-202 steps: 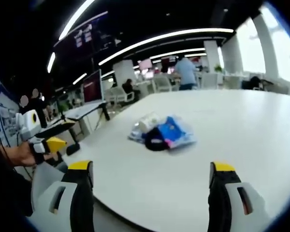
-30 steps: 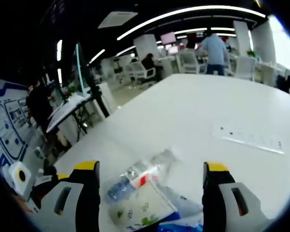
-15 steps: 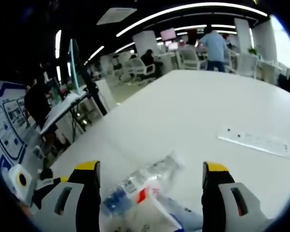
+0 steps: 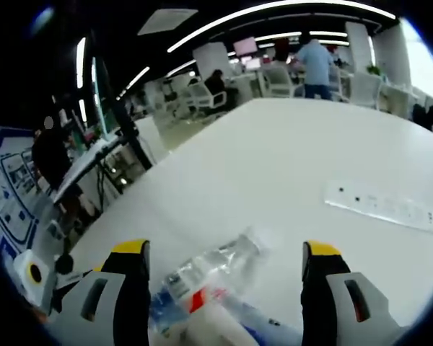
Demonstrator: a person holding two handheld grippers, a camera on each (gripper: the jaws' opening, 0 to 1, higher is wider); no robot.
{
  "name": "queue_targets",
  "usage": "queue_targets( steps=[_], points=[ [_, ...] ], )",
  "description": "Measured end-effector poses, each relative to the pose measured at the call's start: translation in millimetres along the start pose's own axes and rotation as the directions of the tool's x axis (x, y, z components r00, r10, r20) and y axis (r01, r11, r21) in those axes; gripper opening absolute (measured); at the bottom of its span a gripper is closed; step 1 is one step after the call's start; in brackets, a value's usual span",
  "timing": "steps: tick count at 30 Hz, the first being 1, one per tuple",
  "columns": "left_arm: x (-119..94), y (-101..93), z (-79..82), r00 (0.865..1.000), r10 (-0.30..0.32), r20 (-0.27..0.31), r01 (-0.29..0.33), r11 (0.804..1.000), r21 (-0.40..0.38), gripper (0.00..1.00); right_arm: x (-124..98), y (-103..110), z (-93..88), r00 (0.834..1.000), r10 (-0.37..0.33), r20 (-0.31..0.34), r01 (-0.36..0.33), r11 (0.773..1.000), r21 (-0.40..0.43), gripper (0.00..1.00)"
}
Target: Arrange the tabletop items into an orderly group along one side of the table until the central work area is clear of visible clutter.
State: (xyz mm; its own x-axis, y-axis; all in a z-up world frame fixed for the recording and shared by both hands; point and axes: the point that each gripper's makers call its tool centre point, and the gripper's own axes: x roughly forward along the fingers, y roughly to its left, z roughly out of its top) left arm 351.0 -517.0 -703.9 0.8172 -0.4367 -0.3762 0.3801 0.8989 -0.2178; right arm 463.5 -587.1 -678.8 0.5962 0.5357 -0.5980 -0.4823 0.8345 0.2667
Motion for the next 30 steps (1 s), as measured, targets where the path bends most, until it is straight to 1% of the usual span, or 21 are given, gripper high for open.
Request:
queue_targets(
  steps=[4, 6, 10, 13, 16, 24, 30],
  points=[
    [5.0, -2.7, 4.9, 1.0, -0.001, 0.014, 0.001, 1.0, 0.004, 0.65, 6.1, -7.4, 1.4, 1.0, -0.013, 0.0, 0.013, 1.0, 0.0, 0.85],
    [9.1, -5.0, 4.4, 1.0, -0.001, 0.003, 0.001, 1.0, 0.014, 0.62, 9.2, -9.1, 1.0, 1.0, -0.015, -0.004, 0.015, 1.0, 0.005, 0.85],
    [15.5, -6.7, 4.4, 1.0, 0.005, -0.005, -0.005, 1.0, 0.028, 0.54, 14.9, -9.8, -1.4, 1.0, -0.015, -0.015, 0.015, 1.0, 0.011, 0.84],
    [18.7, -8.5, 3.5, 1.0, 0.003, -0.011, -0.002, 0.999, 0.035, 0.51, 16.8, -10.3, -1.0, 1.0, -0.012, -0.015, 0.012, 1.0, 0.016, 0.84],
    [21.6, -10.6, 1.4, 1.0, 0.001, -0.026, 0.001, 0.998, 0.064, 0.49, 18.4, -11.4, -0.2, 1.0, -0.01, -0.017, 0.01, 1.0, 0.016, 0.84],
    [23.9, -15.8, 2.0, 1.0, -0.006, -0.03, 0.008, 0.996, 0.09, 0.42, 23.5, -20.1, 1.3, 0.999, -0.016, -0.031, 0.017, 1.0, 0.023, 0.83],
    [25.2, -19.2, 3.0, 0.999, -0.019, -0.034, 0.023, 0.994, 0.111, 0.37, 27.6, -19.2, 3.7, 0.999, -0.011, -0.032, 0.012, 0.998, 0.054, 0.82]
  ],
)
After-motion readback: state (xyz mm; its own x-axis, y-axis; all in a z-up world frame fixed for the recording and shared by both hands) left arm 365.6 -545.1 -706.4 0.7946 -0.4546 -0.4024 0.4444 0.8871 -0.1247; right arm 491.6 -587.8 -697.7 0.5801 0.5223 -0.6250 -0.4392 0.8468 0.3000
